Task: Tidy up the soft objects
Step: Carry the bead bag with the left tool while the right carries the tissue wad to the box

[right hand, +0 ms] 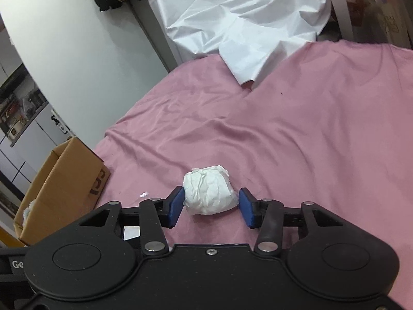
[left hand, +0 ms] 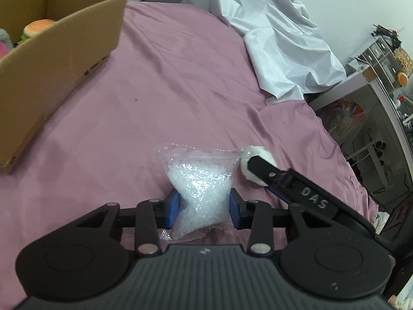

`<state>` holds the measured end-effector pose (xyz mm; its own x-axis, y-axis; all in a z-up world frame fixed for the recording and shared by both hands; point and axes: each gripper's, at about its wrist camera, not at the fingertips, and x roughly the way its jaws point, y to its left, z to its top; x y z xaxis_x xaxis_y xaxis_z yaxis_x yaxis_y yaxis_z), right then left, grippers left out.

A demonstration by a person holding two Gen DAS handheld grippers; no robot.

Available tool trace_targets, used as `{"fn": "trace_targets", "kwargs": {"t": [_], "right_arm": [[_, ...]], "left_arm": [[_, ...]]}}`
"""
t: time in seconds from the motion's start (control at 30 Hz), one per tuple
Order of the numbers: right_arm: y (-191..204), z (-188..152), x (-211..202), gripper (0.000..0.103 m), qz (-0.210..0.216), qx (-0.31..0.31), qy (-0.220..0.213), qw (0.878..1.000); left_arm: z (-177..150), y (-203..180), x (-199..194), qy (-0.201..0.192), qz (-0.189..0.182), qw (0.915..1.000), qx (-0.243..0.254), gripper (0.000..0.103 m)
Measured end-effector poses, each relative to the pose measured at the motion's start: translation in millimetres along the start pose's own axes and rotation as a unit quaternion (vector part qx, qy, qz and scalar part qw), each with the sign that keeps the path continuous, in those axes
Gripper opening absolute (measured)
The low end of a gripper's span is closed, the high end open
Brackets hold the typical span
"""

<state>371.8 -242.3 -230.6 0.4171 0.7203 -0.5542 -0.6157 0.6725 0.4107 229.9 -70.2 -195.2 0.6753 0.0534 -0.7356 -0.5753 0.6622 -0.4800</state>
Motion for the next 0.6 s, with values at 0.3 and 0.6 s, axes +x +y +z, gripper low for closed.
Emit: {"fn": "trace_targets", "kwargs": {"t": [0.3, 0.6], "right_arm": [[24.7, 13.4, -20.8, 0.045, 0.006, -0.021, -0.021, 1.000], [46.4, 24.6, -49.9, 0.045, 0.007, -0.009, -0.059, 0.998]], "left_arm": [[16.2, 5.4, -32.1, -0.025, 0.010, 0.9996, -0.003, 0.038], [31.2, -1.9, -77.9, -0.053, 0.008, 0.9981, 0.031, 0.038]]}}
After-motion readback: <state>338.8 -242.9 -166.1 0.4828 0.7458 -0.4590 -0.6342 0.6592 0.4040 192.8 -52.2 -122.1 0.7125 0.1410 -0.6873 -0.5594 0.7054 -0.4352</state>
